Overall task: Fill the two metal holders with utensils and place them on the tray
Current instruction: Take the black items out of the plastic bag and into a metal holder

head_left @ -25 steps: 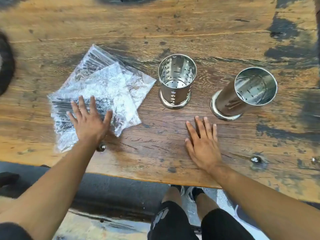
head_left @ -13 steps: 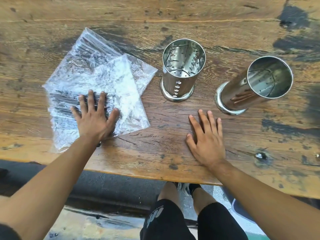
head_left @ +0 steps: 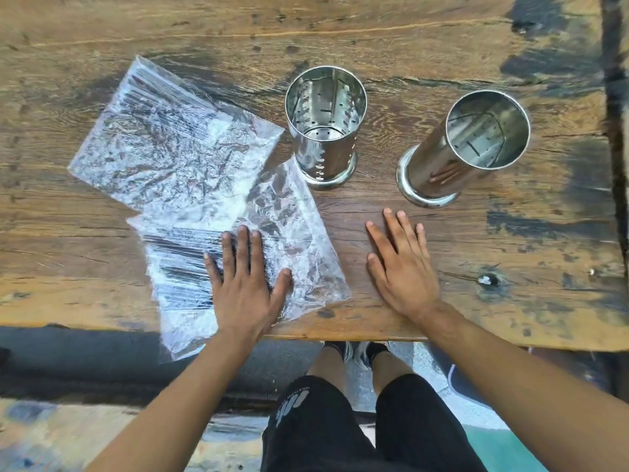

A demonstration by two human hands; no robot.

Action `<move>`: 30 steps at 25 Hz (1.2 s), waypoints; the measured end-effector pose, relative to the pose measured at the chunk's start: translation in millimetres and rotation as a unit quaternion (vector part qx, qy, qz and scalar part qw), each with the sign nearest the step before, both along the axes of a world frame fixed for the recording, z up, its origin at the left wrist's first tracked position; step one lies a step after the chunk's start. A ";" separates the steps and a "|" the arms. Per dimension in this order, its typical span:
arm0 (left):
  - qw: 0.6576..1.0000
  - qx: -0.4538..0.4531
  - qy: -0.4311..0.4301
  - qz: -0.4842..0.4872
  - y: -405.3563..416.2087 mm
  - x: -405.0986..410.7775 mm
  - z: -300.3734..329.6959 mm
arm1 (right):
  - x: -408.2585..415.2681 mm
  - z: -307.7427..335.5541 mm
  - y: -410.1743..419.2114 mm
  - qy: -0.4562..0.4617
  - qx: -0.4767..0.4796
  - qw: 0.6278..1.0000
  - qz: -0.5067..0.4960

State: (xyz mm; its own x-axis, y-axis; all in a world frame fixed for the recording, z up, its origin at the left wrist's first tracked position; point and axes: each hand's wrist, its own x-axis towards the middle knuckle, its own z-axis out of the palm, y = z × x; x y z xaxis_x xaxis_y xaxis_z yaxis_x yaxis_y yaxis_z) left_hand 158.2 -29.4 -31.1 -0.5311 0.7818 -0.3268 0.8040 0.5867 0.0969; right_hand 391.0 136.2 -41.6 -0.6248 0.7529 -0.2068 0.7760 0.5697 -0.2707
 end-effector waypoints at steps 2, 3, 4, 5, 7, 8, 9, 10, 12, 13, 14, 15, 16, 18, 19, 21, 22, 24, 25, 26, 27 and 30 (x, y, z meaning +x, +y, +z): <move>1.000 0.008 -0.003 -0.008 -5.0 18.0 -1.6 | 10.8 2.8 -3.9 -0.004 -0.003 1.000 -0.012; 1.000 0.014 -0.003 -0.014 -8.2 25.2 -2.1 | 15.4 3.8 -5.9 -0.002 -0.004 1.000 -0.018; 1.000 0.016 -0.001 -0.024 -12.0 32.1 -1.5 | 18.8 4.7 -8.1 0.001 -0.005 1.000 -0.024; 0.999 0.016 0.002 -0.038 -15.6 38.4 -0.8 | 21.1 5.6 -9.1 0.009 -0.009 0.999 -0.029; 0.997 0.005 0.003 -0.072 -21.7 48.4 0.6 | 23.8 6.9 -9.9 0.030 -0.018 0.999 -0.041; 0.996 0.002 0.001 -0.085 -24.0 51.3 1.2 | 25.1 7.2 -11.1 0.042 -0.021 0.998 -0.049; 0.995 0.002 0.001 -0.097 -24.5 52.6 1.4 | 26.6 6.9 -12.6 0.055 -0.022 0.997 -0.059; 0.994 0.000 0.003 -0.107 -23.5 53.3 2.1 | 27.9 7.9 -14.4 0.069 -0.023 0.994 -0.076; 0.992 -0.006 0.007 -0.124 -17.1 55.0 2.3 | 28.2 13.0 -17.4 0.111 -0.017 0.985 -0.128; 0.992 -0.006 0.007 -0.130 -12.5 56.5 2.3 | 27.2 17.4 -18.8 0.130 -0.014 0.979 -0.155; 0.991 -0.005 0.005 -0.131 -7.1 58.3 2.2 | 25.1 22.9 -19.9 0.141 -0.014 0.975 -0.174; 0.991 -0.002 0.000 -0.131 -1.6 60.3 2.1 | 22.5 28.7 -21.3 0.146 -0.024 0.973 -0.179; 0.991 -0.001 -0.005 -0.131 3.5 61.7 2.3 | 19.1 34.4 -23.6 0.142 -0.040 0.974 -0.172; 0.991 0.008 -0.013 -0.135 9.5 63.6 4.1 | 11.7 41.8 -30.8 0.111 -0.077 0.980 -0.146; 0.990 0.019 -0.013 -0.137 10.8 63.9 5.3 | 8.3 42.6 -34.0 0.090 -0.098 0.981 -0.141; 0.990 0.044 -0.007 -0.132 12.8 60.6 7.6 | 3.7 39.2 -37.4 0.065 -0.135 0.977 -0.152; 0.990 0.050 -0.003 -0.129 11.3 54.8 8.2 | 1.0 37.7 -39.0 0.059 -0.140 0.975 -0.161; 0.992 0.044 -0.004 -0.121 11.2 43.1 5.6 | -1.0 37.1 -35.4 0.048 -0.136 0.974 -0.176; 0.993 0.030 -0.004 -0.118 9.4 36.8 3.3 | -2.7 36.0 -33.7 0.045 -0.137 0.973 -0.180; 0.993 0.018 -0.003 -0.116 7.6 32.8 1.0 | -4.0 36.2 -32.0 0.040 -0.142 0.972 -0.182; 0.993 0.012 -0.001 -0.115 5.8 30.6 -1.3 | -5.0 37.0 -30.5 0.036 -0.151 0.971 -0.185; 0.994 0.014 0.005 -0.111 4.5 32.5 -2.4 | -7.6 41.1 -26.4 0.018 -0.167 0.966 -0.195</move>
State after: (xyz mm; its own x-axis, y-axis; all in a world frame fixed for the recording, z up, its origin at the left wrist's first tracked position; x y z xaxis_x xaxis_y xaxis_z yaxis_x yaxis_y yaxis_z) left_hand 190.6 -24.9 -33.5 -0.3481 0.8884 -0.2993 0.9142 0.3924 0.1015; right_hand 383.4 109.9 -0.5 -0.3189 0.8273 -0.4625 0.9006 0.1125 -0.4197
